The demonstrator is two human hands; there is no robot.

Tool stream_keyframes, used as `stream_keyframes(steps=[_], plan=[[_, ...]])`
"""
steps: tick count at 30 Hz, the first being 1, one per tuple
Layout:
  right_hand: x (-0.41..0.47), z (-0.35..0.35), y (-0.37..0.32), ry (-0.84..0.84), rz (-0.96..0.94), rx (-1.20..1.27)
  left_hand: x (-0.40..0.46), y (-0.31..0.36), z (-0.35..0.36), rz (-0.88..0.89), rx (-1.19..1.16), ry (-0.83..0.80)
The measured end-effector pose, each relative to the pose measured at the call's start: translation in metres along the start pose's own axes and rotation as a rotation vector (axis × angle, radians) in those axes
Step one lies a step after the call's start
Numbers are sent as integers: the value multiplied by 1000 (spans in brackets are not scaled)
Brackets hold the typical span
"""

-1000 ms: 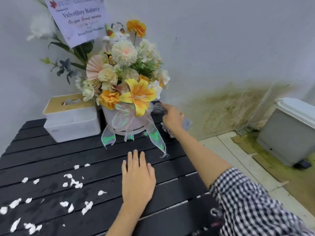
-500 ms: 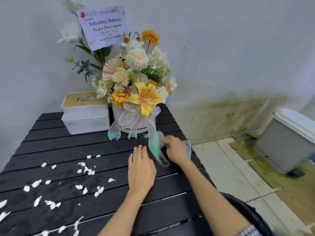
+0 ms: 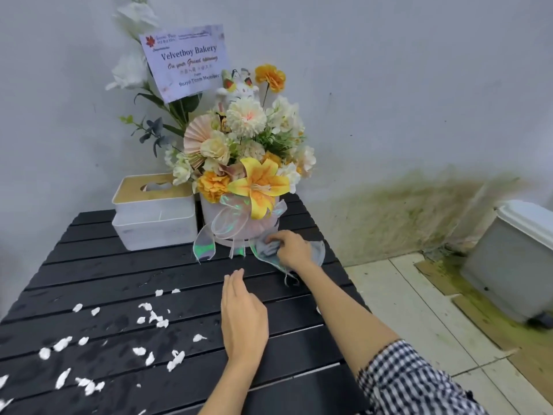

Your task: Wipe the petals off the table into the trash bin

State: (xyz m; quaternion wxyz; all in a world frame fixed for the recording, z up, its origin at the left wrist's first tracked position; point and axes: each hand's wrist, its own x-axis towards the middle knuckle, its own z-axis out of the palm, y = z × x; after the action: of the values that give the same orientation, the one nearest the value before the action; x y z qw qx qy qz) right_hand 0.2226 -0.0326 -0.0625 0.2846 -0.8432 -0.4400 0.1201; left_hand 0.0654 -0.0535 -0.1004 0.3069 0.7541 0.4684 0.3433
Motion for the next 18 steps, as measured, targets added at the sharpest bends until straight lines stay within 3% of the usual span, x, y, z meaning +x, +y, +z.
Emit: stream_keyframes(steps=[6,10,12,14,16,18], plan=[[-50,0,24,-87,-86,100,1,4,-1,24,58,-51],[-87,-33,22,-253,-39,183,-2,5,-4,-2,49,-84],[-84,-45,27,-171,24,308,-2,4,-4,16,52,-83],[-65,-53,34,31,113,409,-2,3,-2,13,53,-79],[-32,-55,43,208,182,423,-1,2,1,18,74,-80],[9,-51,46,256,195,371,1,-1,5,61,128,-81]])
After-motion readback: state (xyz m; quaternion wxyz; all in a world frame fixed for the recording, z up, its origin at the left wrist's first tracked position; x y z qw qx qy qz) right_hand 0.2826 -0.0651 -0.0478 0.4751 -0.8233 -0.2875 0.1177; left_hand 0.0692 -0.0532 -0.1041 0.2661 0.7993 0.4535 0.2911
